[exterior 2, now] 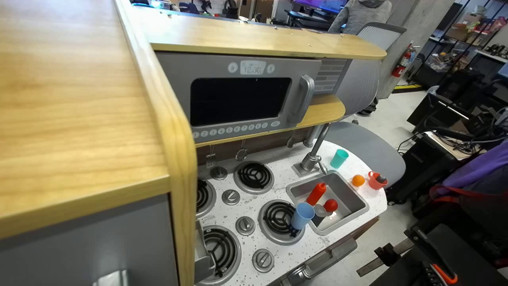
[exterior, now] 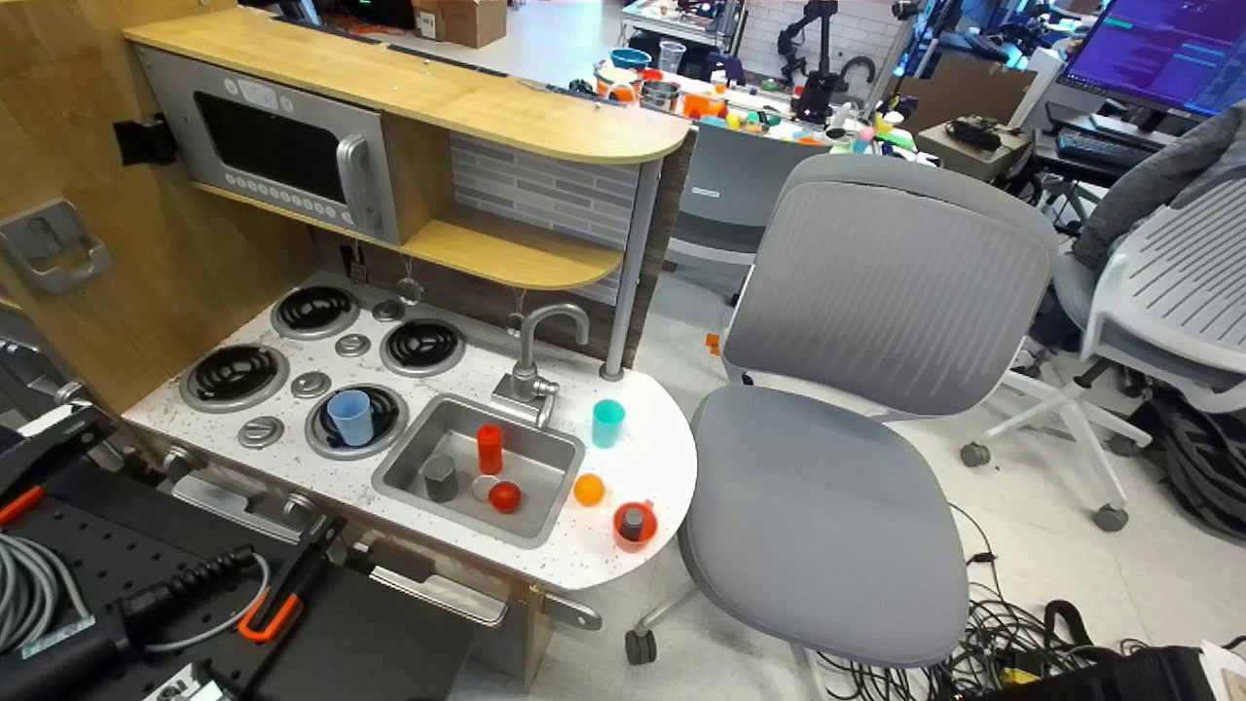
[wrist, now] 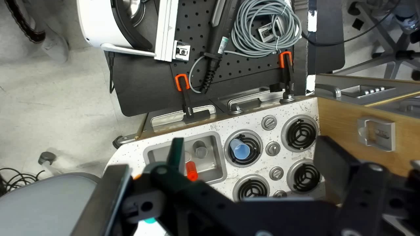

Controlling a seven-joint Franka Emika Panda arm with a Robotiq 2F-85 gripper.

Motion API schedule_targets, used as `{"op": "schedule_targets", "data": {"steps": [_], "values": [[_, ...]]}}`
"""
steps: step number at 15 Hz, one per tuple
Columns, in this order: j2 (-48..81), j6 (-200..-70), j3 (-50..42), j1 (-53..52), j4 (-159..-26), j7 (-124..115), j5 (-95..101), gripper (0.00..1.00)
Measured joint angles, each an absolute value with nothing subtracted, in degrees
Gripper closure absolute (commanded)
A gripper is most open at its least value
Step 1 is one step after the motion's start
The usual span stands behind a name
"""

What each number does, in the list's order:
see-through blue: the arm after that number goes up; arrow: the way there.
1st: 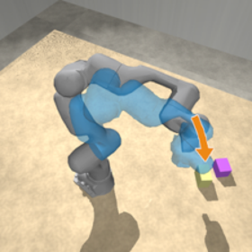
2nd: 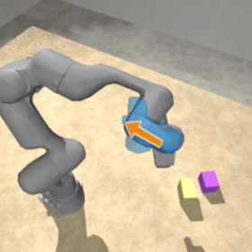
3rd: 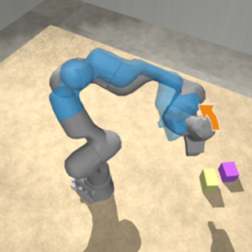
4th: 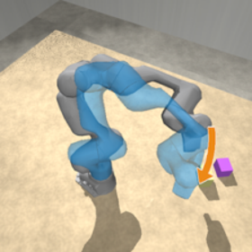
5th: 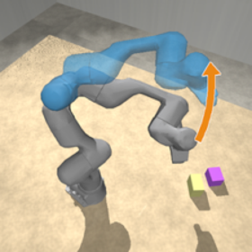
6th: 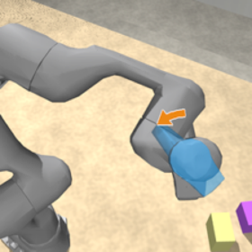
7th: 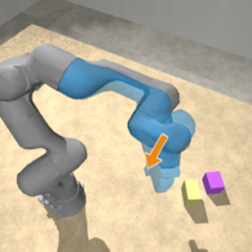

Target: Remove the ketchup bottle from the sink then move the blue cup closer to the orange cup

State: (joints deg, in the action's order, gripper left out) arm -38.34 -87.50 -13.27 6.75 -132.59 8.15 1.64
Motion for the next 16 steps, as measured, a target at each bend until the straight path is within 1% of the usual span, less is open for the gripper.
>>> {"op": "schedule_targets", "data": {"steps": [8,10,16], "values": [[-38.12,-87.64,-13.26,6.75,-132.65,8.16,1.58,0.0],[-37.01,-89.48,-13.27,6.75,-132.74,8.9,1.56,0.0],[-26.82,-109.63,-13.93,6.66,-136.05,13.49,1.06,0.0]]}}
